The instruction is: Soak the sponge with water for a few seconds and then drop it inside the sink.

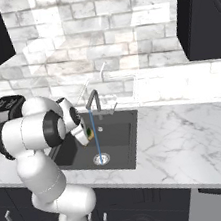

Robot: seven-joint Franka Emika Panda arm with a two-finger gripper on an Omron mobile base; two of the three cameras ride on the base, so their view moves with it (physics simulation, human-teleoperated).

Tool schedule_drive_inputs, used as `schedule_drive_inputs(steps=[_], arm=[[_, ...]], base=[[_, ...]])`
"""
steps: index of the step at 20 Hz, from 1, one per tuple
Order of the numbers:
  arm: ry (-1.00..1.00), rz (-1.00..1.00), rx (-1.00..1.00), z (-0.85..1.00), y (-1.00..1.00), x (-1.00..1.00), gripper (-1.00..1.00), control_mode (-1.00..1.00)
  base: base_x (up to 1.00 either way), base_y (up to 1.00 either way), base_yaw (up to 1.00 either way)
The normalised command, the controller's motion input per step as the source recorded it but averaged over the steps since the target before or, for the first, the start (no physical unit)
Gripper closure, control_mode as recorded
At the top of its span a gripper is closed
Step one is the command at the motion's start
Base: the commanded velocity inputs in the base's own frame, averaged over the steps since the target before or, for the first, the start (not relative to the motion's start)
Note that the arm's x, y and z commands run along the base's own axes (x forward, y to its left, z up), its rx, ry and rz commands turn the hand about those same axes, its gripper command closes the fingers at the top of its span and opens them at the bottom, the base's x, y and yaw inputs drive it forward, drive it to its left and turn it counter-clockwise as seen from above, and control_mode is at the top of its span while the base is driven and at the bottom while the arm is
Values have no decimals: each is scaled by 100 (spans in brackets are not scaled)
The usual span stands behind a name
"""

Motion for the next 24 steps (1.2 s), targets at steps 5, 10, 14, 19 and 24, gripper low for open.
schedule_drive_inputs(steps=[5, 10, 14, 19, 24], arm=[[0, 0, 0, -22, 0, 21, 100, -100], [0, 0, -1, -15, 0, 27, 100, -100], [0, -4, -1, -1, 0, 25, 100, -100], [0, -3, 0, 0, 0, 14, 100, -100], [0, -3, -2, -9, 0, 21, 100, -100]], base=[[0, 0, 0], [0, 0, 0], [0, 0, 0], [0, 0, 0], [0, 0, 0]])
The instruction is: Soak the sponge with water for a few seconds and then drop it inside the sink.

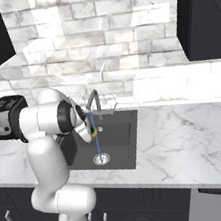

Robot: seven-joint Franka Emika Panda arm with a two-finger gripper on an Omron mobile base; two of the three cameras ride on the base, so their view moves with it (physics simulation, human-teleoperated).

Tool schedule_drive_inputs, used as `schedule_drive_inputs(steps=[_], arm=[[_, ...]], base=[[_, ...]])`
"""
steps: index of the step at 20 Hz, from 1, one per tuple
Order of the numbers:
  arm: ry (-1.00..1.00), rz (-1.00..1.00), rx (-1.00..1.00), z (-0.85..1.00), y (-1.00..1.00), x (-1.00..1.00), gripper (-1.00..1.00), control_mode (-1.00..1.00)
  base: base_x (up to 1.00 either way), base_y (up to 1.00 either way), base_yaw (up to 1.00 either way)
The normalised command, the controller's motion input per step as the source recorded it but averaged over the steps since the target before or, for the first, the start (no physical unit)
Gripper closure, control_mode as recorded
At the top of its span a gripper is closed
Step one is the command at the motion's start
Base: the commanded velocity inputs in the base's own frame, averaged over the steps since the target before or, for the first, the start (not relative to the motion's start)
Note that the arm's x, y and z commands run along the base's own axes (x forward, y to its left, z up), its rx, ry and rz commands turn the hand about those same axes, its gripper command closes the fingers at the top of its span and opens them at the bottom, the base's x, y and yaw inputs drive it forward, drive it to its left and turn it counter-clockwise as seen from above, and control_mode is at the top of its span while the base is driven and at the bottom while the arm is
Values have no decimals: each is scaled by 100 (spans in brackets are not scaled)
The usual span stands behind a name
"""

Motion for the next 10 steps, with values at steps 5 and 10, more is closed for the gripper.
schedule_drive_inputs(steps=[5, 10], arm=[[0, -4, -4, -18, 0, 30, 100, -100], [0, -3, -2, -14, -1, 25, 100, -100]], base=[[0, 0, 0], [0, 0, 0]])
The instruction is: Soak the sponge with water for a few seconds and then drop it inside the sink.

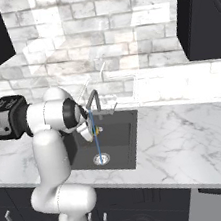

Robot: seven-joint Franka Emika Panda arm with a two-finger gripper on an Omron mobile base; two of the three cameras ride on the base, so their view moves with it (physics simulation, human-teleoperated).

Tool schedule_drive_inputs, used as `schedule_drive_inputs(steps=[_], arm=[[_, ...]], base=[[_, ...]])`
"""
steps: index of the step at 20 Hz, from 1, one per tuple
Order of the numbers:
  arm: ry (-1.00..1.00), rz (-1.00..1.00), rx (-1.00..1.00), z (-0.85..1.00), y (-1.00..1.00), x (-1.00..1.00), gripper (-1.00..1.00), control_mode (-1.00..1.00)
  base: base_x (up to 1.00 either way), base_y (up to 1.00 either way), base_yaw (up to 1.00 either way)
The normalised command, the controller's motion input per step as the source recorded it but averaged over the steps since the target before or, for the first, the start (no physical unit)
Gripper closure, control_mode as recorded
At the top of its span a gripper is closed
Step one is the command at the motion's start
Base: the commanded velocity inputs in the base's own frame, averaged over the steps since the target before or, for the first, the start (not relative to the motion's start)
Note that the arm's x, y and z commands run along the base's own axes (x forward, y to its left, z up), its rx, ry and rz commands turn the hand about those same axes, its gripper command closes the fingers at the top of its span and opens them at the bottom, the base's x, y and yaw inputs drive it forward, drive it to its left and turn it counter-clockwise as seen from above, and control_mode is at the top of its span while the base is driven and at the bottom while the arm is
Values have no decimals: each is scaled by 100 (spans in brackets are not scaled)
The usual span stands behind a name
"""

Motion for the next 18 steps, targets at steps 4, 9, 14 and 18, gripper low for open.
schedule_drive_inputs(steps=[4, 9, 14, 18], arm=[[0, -1, 0, 0, -3, -1, 100, -100], [0, 0, 0, 0, -7, -26, 100, -100], [0, 0, 0, 0, -10, -28, 100, -100], [0, 0, 0, 0, -1, -3, 100, -100]], base=[[0, 0, 0], [0, 0, 0], [0, 0, 0], [0, 0, 0]])
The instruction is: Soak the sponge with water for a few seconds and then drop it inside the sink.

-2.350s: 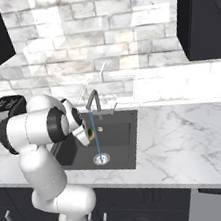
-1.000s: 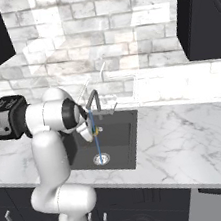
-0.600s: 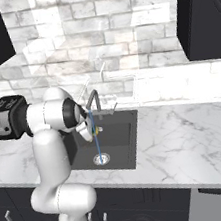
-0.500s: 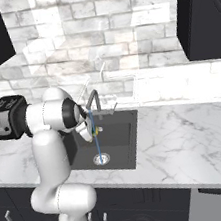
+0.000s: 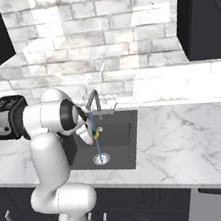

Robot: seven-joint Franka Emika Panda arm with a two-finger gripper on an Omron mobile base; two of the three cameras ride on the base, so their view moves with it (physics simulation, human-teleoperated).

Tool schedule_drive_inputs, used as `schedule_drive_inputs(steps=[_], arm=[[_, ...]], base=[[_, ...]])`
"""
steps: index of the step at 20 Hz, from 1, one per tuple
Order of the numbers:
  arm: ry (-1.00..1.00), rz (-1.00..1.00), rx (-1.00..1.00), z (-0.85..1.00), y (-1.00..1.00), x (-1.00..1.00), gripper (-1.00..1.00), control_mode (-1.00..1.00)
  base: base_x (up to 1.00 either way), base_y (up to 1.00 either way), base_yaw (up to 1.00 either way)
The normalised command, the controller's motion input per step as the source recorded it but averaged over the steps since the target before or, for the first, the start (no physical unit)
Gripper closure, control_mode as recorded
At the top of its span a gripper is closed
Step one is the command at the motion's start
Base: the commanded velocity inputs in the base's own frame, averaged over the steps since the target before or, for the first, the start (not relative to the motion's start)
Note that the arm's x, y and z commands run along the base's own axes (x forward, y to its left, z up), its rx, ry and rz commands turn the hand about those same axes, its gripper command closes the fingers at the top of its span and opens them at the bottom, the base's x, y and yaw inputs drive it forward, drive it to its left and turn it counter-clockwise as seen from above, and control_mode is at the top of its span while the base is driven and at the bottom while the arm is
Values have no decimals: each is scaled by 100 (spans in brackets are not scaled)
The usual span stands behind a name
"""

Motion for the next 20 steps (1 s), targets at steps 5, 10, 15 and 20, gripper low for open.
schedule_drive_inputs(steps=[5, 10, 15, 20], arm=[[0, 0, 0, 0, 0, 0, 100, -100], [0, 7, 3, 5, 3, -32, 100, -100], [0, 17, 7, 11, 14, -60, 100, -100], [0, 15, 7, 9, 25, -44, 100, -100]], base=[[0, 0, 0], [0, 0, 0], [0, 0, 0], [0, 0, 0]])
